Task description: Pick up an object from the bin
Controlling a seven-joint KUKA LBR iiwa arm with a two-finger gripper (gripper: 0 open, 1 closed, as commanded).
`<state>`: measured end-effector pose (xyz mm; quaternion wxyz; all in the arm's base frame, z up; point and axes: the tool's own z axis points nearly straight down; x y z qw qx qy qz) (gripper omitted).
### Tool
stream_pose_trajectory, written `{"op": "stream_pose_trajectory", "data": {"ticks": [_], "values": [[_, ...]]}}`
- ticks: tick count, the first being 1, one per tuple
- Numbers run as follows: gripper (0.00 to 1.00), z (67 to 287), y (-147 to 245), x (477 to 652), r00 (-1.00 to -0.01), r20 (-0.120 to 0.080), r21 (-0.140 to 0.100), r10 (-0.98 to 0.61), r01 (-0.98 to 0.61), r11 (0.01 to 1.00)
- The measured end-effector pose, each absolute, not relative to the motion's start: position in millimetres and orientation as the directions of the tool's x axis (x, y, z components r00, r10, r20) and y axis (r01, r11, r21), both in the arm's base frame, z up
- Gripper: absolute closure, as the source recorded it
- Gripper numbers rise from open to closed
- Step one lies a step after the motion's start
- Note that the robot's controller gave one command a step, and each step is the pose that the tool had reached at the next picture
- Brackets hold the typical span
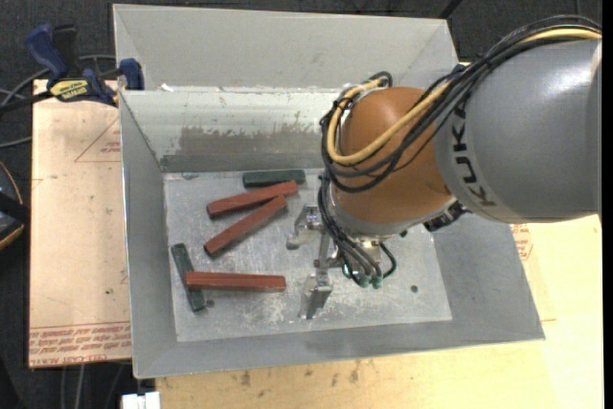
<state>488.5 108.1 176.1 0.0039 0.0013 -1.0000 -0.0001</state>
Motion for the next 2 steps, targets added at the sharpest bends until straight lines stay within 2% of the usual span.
{"op": "stream_pose_trajectory", "data": {"ticks": [1, 2], "values": [[0.0, 179.3, 107.6, 490.4, -1.0, 0.001, 0.001, 0.0, 0.0, 1.0], [1.0, 76.5, 128.0, 528.0, -1.0, -0.009, 0.004, 0.0, 0.0, 1.0]]}}
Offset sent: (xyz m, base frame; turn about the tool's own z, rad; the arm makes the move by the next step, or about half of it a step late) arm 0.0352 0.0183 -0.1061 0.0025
